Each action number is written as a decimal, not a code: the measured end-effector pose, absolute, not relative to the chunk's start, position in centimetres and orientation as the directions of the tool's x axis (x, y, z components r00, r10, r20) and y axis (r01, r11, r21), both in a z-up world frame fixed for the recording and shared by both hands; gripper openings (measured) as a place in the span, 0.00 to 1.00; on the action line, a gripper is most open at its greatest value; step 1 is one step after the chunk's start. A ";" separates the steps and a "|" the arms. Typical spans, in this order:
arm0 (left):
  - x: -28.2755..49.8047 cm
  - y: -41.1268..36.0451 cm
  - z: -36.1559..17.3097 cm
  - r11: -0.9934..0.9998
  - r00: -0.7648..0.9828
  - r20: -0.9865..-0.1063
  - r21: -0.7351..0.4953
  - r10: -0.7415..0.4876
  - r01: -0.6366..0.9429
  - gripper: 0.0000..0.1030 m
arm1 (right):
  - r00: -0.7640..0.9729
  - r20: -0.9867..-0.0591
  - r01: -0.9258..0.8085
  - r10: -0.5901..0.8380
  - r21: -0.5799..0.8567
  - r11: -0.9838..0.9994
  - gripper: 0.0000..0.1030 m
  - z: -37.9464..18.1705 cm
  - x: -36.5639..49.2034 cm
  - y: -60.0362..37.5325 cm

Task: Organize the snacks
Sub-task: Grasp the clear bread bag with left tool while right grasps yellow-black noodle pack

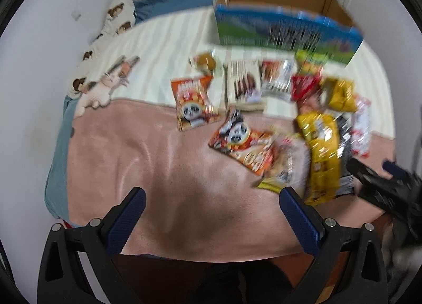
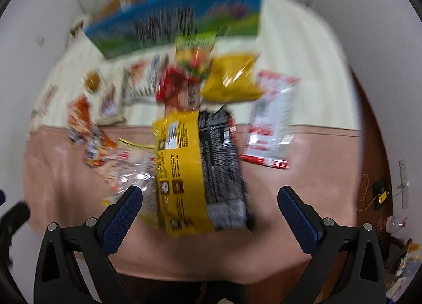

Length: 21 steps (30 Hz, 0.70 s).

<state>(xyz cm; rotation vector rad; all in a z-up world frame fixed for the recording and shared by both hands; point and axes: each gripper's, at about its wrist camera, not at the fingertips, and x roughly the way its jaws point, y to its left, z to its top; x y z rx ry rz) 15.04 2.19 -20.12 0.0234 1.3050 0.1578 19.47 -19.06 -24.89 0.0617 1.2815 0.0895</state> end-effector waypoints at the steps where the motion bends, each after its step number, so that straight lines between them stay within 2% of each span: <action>1: 15.1 2.4 -21.2 0.989 0.238 -0.963 0.110 0.130 -0.097 1.00 | 0.249 -0.963 -0.047 0.101 0.092 0.995 1.00 -27.2 20.8 -18.2; 6: 15.7 1.3 -23.5 0.988 0.209 -0.967 0.128 0.143 -0.084 1.00 | 0.152 -0.987 -0.078 0.051 0.039 0.996 0.98 -33.5 23.6 -16.4; 8: 15.7 0.5 -23.7 0.990 0.209 -0.968 0.128 0.139 -0.067 1.00 | 0.154 -0.986 -0.059 0.062 0.054 0.997 0.86 -33.9 23.4 -17.2; 15: 17.4 -4.3 -26.1 0.994 0.146 -0.986 0.094 0.087 0.046 1.00 | 0.092 -0.981 0.054 0.172 0.178 0.983 0.86 -35.2 21.4 -23.5; 20: 19.8 -7.7 -30.1 0.979 0.097 -0.991 0.103 0.087 0.177 1.00 | 0.089 -0.976 0.068 0.198 0.204 0.977 0.86 -36.9 20.8 -25.6; 21: 20.2 -8.1 -30.8 0.974 0.097 -0.991 0.110 0.092 0.197 0.97 | 0.089 -0.977 0.072 0.196 0.203 0.977 0.86 -37.3 20.8 -25.9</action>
